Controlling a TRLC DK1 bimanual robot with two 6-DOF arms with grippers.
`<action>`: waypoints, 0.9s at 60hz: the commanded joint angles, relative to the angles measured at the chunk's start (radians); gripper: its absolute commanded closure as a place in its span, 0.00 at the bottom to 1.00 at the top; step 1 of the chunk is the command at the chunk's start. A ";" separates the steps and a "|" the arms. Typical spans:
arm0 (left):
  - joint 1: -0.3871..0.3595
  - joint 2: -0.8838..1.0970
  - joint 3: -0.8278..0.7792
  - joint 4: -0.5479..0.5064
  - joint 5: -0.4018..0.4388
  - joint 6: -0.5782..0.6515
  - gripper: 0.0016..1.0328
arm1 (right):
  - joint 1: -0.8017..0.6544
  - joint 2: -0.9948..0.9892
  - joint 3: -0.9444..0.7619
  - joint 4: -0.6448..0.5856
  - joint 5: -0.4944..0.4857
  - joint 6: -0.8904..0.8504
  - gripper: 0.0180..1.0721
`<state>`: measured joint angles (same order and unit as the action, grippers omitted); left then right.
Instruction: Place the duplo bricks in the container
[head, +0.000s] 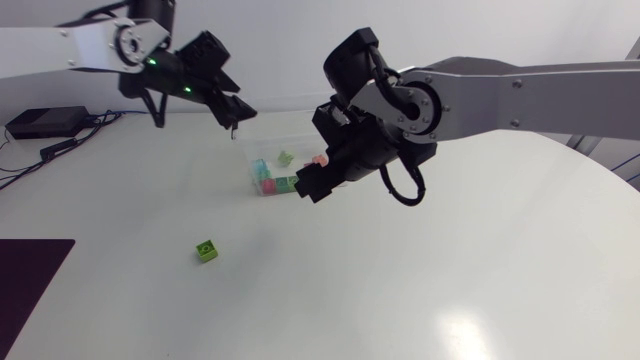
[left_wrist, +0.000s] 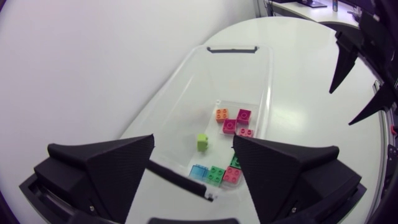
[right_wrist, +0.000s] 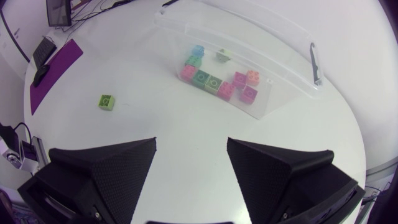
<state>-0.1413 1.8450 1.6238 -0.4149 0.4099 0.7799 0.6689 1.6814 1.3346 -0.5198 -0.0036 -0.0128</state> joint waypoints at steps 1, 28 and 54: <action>0.042 -0.161 -0.081 0.007 0.004 -0.039 0.05 | 0.008 0.001 -0.025 -0.013 -0.003 -0.024 0.21; 0.054 -0.421 -0.694 -0.062 -0.137 0.044 0.05 | -0.009 -0.048 -0.046 -0.017 -0.003 -0.024 0.21; 0.045 -0.224 -0.829 0.048 -0.247 0.021 0.05 | -0.037 -0.051 -0.069 -0.017 -0.003 -0.027 0.21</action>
<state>-0.0914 1.5730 0.8257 -0.3729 0.1730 0.8078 0.6392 1.6485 1.2938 -0.5243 -0.0036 -0.0284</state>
